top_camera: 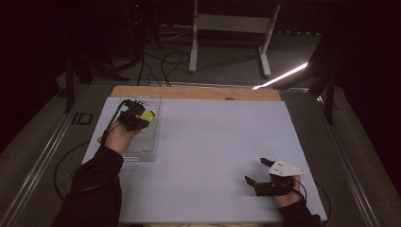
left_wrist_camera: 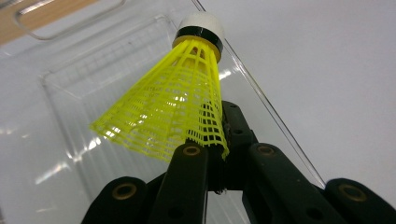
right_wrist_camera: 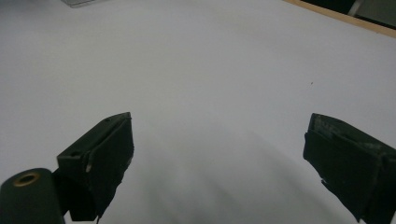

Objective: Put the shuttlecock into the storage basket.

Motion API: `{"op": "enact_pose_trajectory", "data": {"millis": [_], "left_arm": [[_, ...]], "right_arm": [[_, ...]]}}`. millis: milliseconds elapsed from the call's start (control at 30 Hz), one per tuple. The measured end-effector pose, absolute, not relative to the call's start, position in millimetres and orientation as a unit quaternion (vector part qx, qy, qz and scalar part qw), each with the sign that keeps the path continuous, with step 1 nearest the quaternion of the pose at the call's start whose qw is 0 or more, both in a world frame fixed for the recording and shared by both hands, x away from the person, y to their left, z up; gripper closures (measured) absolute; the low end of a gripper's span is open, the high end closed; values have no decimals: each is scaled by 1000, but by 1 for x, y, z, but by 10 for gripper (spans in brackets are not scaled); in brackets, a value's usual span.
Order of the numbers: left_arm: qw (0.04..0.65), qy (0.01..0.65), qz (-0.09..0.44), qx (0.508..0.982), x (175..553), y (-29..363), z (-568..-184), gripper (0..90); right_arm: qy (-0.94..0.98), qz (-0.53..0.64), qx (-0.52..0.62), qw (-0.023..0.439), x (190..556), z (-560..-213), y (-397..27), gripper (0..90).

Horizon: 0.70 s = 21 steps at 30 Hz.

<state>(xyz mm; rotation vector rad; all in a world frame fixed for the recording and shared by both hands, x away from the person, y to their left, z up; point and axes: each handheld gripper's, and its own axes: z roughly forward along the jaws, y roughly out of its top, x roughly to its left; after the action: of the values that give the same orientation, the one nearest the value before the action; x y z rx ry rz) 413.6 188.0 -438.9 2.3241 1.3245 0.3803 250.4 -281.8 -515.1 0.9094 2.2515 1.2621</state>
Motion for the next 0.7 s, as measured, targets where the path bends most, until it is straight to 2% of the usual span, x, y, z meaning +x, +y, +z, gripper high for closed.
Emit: {"op": "enact_pose_trajectory", "data": {"millis": [700], "left_arm": [[204, 491, 105, 841, 417, 185, -451, 890]], "right_arm": [[807, 450, 325, 200, 251, -515, -282, 86]]}}
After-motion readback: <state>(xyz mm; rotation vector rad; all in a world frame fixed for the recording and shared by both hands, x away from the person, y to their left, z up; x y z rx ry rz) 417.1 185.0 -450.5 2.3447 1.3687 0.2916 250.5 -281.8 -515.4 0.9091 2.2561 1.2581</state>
